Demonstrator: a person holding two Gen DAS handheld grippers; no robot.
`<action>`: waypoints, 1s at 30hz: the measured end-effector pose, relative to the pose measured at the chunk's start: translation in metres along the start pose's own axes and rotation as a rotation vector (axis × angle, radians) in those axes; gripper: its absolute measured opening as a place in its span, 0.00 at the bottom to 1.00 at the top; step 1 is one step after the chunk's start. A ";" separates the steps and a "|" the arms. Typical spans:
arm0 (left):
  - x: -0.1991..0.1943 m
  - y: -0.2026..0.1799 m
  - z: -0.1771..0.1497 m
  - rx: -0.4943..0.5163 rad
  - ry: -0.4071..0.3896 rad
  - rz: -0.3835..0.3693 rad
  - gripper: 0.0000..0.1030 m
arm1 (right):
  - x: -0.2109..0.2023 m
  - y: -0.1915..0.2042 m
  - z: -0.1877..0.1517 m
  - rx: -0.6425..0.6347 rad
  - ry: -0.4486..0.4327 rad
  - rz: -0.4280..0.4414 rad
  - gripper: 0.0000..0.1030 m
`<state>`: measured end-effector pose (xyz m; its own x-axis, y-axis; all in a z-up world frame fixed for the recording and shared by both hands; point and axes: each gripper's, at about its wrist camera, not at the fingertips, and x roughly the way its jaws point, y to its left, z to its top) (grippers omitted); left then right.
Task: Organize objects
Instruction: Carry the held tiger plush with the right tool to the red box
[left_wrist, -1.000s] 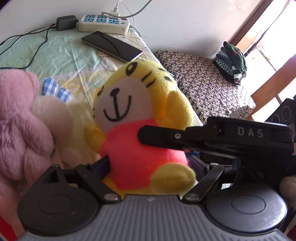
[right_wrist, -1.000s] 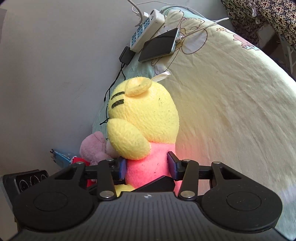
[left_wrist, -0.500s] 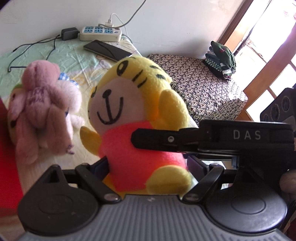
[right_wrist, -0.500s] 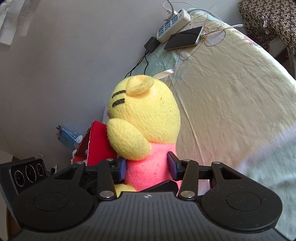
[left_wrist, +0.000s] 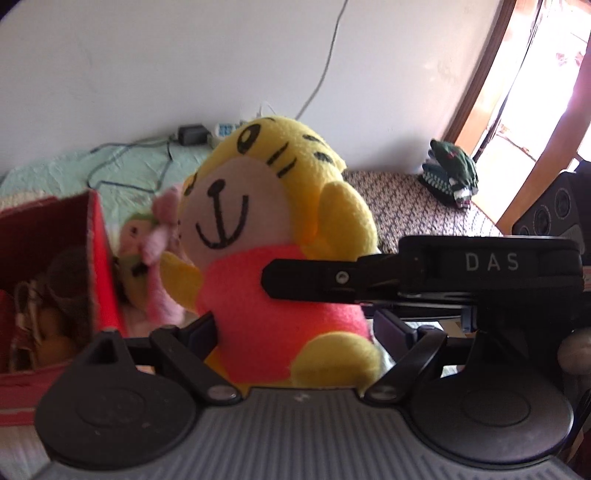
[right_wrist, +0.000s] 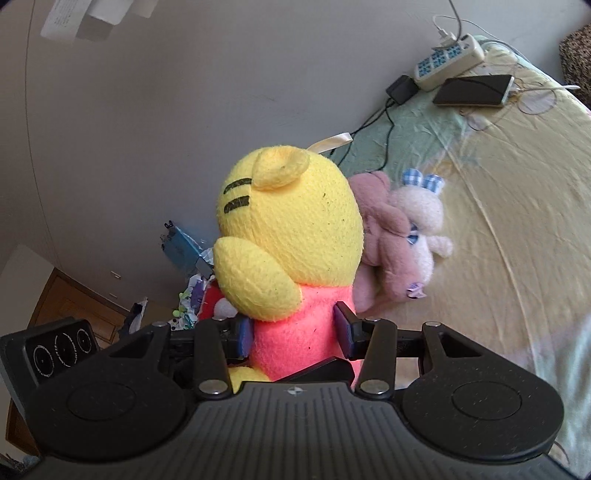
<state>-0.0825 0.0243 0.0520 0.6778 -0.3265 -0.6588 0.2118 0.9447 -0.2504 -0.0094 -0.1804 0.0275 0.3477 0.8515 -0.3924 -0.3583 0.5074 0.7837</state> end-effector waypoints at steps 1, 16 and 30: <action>-0.008 0.006 0.001 0.000 -0.015 0.000 0.84 | 0.004 0.008 0.000 -0.011 -0.006 0.007 0.46; -0.082 0.131 0.008 -0.051 -0.103 0.061 0.84 | 0.115 0.086 -0.006 -0.031 0.010 0.065 0.46; -0.034 0.185 -0.009 -0.097 0.044 0.040 0.83 | 0.172 0.063 -0.013 -0.009 0.055 -0.130 0.46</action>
<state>-0.0727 0.2097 0.0224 0.6519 -0.2919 -0.6999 0.1148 0.9503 -0.2894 0.0164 0.0000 0.0030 0.3441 0.7845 -0.5159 -0.3216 0.6147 0.7202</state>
